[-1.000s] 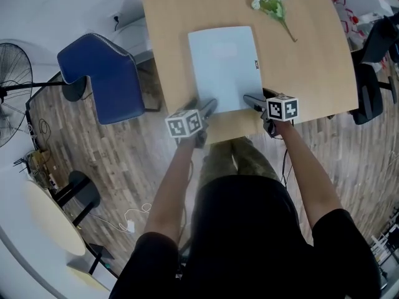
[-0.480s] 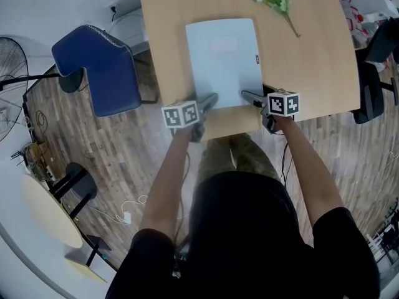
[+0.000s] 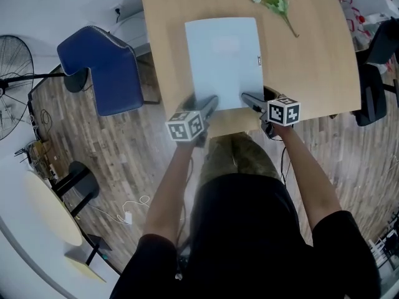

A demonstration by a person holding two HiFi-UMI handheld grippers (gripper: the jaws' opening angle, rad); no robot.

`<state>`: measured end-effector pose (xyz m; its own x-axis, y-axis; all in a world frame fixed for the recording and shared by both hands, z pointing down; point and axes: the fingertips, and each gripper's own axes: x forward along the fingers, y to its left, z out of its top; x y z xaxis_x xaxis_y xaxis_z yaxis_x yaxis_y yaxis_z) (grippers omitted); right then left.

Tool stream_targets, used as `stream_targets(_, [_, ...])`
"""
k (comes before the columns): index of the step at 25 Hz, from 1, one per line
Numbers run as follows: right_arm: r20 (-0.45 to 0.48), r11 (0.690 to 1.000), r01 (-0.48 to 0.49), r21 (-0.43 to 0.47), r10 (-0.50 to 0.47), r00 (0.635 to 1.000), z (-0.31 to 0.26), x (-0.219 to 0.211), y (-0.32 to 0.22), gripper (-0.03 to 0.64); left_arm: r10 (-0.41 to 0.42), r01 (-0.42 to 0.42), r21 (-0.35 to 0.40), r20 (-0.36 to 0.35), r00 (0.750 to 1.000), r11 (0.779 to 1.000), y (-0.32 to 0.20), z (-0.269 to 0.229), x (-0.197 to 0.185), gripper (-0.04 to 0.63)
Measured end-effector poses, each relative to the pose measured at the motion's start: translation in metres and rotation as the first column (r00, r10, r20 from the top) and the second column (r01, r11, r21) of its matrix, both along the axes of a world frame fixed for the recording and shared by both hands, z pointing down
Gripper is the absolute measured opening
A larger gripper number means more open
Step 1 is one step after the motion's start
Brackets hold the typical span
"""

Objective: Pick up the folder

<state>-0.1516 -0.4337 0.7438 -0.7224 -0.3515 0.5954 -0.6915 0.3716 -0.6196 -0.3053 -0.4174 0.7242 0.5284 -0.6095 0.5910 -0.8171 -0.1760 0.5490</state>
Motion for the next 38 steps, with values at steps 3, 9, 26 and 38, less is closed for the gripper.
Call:
stream_targets(3, [0.001, 0.997, 0.023, 0.076, -0.024, 1.000, -0.023, 0.001, 0.001, 0.400, 0.010, -0.014, 0.080, 0.041, 0.999, 0.997, 0.003, -0.027, 0.002, 0.379])
stream_targets(9, [0.005, 0.964, 0.065, 0.259, -0.068, 0.998, -0.093, 0.004, 0.003, 0.400, -0.006, -0.020, 0.249, 0.104, 0.995, 0.968, 0.011, -0.099, 0.007, 0.379])
stream_targets(26, [0.040, 0.763, 0.094, 0.639, -0.154, 0.987, -0.285, -0.024, 0.016, 0.400, -0.152, 0.039, 0.591, 0.143, 0.978, 0.806, 0.045, -0.286, -0.017, 0.380])
stream_targets(38, [0.031, 0.703, 0.080, 0.707, -0.143, 0.989, -0.327, -0.022, -0.006, 0.403, -0.166, 0.061, 0.647, 0.102, 0.981, 0.760, 0.023, -0.323, -0.015, 0.380])
